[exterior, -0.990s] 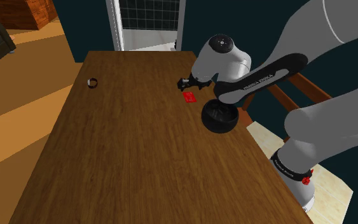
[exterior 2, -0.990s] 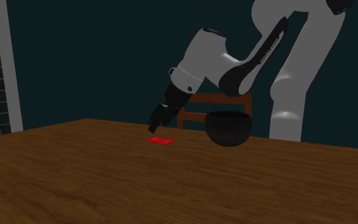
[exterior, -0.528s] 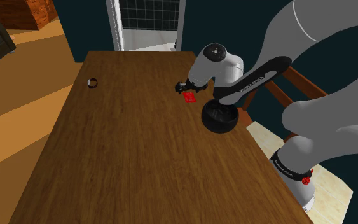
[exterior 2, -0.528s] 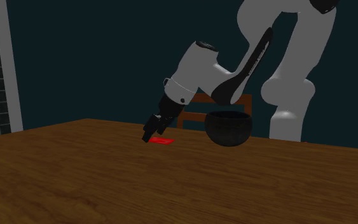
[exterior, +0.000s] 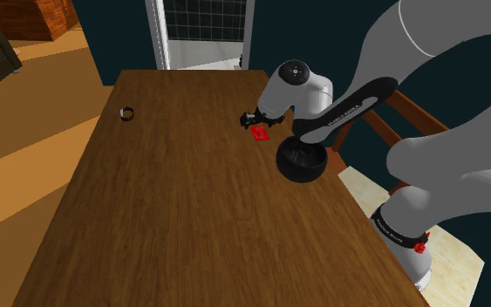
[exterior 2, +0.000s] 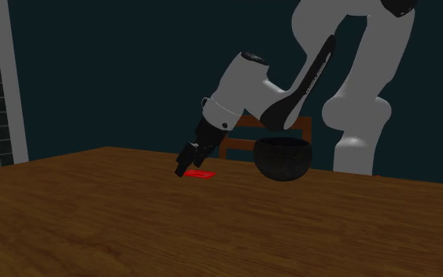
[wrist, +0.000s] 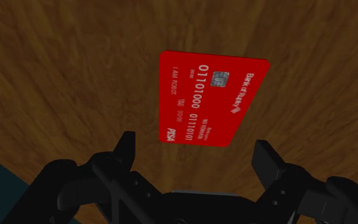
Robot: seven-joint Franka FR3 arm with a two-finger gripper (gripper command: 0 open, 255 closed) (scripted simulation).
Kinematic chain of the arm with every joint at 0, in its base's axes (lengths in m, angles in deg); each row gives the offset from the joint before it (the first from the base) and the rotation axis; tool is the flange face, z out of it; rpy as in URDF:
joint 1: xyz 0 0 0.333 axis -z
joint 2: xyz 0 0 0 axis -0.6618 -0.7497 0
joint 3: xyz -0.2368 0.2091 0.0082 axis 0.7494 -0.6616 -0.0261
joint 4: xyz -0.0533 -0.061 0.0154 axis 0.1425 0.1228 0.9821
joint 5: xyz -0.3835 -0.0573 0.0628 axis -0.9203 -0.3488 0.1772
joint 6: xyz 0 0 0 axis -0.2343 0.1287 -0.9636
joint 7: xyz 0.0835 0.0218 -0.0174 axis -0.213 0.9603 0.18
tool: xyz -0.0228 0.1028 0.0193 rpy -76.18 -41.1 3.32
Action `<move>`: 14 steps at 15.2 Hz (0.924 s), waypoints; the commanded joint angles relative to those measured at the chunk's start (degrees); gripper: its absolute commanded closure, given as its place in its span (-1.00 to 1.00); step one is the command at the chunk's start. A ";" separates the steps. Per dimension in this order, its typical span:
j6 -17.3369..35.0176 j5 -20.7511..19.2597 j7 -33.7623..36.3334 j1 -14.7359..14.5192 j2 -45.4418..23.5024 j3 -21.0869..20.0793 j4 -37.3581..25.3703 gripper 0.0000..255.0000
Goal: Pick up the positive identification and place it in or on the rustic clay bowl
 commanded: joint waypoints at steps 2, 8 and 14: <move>0.00 0.00 0.00 0.00 0.00 0.00 0.00 1.00; -0.03 -0.16 0.06 0.54 -0.10 -0.45 -0.17 1.00; -2.82 4.63 -4.88 -11.14 0.43 10.52 -0.01 1.00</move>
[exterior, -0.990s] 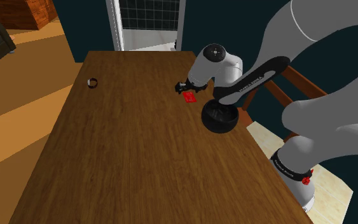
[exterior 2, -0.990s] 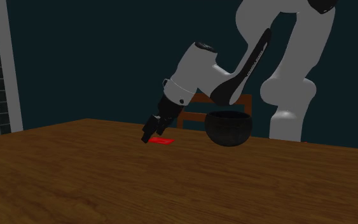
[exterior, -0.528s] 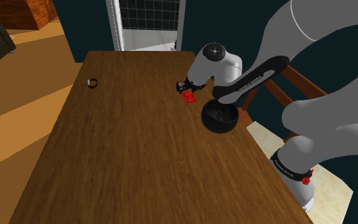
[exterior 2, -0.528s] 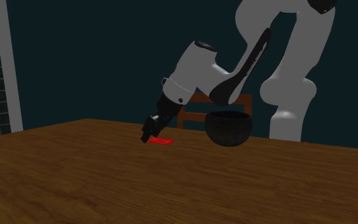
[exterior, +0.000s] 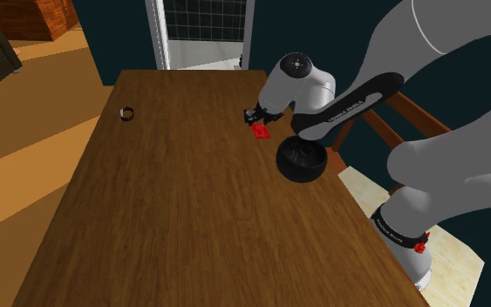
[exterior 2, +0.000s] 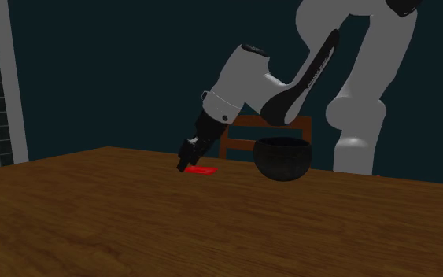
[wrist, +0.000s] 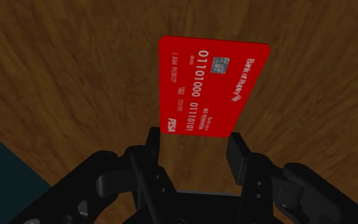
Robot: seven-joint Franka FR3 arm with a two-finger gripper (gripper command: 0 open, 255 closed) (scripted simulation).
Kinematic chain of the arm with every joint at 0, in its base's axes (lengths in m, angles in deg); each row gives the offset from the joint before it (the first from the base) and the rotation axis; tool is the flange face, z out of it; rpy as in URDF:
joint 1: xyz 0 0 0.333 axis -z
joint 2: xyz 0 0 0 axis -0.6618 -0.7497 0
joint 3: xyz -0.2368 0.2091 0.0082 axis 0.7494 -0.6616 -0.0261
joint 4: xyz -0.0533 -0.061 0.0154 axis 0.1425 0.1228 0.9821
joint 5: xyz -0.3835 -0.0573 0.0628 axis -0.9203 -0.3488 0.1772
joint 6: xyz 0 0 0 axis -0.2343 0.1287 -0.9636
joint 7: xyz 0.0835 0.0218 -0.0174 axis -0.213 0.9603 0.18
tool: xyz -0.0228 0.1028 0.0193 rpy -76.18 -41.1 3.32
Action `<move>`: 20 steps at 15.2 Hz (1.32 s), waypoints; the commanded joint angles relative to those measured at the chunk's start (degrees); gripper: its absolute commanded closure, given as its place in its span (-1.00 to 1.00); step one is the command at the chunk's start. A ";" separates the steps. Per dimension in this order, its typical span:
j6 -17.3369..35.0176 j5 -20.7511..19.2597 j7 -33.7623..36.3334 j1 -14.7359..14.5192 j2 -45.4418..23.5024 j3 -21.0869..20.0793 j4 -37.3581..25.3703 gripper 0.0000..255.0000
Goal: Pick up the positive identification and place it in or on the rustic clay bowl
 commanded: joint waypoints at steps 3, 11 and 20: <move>-2.57 5.01 -5.05 -8.29 1.12 7.77 -0.23 1.00; -8.25 13.88 -13.80 -19.46 4.65 18.18 -1.61 1.00; -15.08 19.96 -20.46 -25.99 8.33 24.78 -4.58 1.00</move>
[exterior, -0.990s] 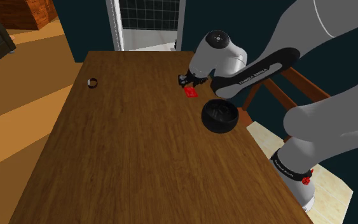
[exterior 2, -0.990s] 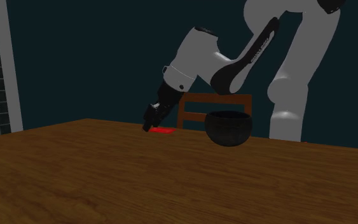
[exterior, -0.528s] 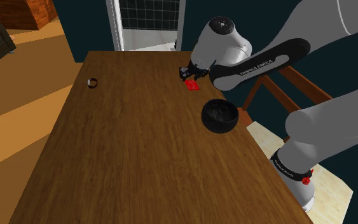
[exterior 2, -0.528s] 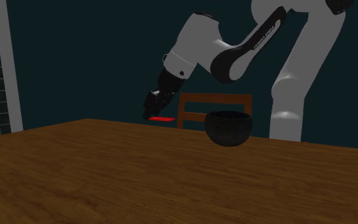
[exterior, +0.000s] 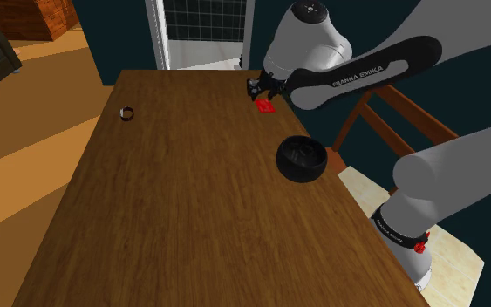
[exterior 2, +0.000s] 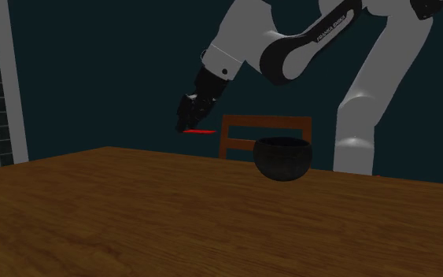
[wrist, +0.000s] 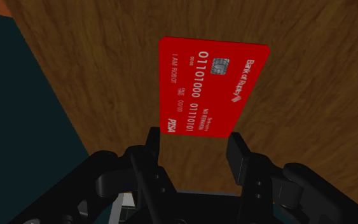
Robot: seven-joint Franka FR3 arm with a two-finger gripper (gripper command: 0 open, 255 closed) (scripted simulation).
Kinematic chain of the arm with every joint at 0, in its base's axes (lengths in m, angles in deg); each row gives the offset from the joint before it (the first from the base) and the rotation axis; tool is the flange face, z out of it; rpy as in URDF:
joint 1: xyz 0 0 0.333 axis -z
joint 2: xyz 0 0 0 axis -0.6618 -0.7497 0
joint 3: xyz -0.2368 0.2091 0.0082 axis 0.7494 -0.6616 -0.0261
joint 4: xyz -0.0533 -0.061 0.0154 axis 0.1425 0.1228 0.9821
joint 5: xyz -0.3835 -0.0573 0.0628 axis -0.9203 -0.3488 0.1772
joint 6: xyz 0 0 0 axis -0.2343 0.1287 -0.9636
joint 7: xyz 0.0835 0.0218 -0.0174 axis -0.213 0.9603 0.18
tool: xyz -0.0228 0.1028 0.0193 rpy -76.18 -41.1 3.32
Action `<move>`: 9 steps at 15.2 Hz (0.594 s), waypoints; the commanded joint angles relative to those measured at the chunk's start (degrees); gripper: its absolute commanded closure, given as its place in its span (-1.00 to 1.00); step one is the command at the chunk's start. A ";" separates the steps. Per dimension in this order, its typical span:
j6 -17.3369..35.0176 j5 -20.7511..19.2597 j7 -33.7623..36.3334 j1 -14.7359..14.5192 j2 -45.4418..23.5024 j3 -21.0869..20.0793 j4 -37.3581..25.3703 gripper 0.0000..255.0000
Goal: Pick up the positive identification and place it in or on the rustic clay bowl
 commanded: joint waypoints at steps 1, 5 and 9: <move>-1.47 1.08 -1.34 -1.09 0.76 1.27 -0.69 1.00; -4.54 2.74 -3.46 -2.72 2.08 3.20 -2.45 1.00; -7.11 3.84 -5.00 -3.77 3.04 4.57 -4.09 1.00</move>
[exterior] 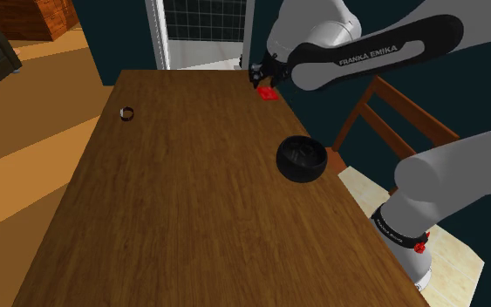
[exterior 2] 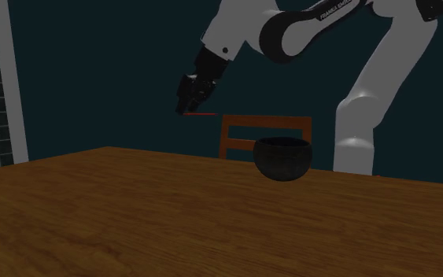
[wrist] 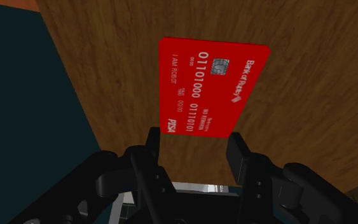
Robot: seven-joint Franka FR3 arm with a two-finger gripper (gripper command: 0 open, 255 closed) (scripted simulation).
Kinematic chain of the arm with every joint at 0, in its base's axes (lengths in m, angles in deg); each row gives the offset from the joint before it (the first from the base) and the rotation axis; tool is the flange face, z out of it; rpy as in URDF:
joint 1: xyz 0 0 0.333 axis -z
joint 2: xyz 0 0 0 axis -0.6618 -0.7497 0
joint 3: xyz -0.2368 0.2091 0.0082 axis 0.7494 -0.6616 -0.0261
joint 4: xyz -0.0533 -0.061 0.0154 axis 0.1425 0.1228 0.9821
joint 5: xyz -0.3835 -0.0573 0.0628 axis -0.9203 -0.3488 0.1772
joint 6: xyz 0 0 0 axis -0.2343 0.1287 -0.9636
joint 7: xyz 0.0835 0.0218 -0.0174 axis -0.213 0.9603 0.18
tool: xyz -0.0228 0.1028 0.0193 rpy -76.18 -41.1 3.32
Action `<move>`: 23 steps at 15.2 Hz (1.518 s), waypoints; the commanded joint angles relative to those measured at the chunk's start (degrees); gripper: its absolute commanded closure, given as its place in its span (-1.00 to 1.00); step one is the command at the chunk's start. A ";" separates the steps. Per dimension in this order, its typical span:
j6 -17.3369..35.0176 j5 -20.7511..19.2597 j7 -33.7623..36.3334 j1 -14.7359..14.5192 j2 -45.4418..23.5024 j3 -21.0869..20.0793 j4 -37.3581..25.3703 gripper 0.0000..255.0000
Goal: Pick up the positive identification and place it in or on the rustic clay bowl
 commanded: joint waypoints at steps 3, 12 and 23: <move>-2.48 4.03 -1.47 -5.38 7.13 2.74 4.77 1.00; -14.42 11.30 -0.80 -20.37 28.70 6.46 16.51 1.00; -18.50 15.16 3.32 -28.88 38.76 3.65 24.63 1.00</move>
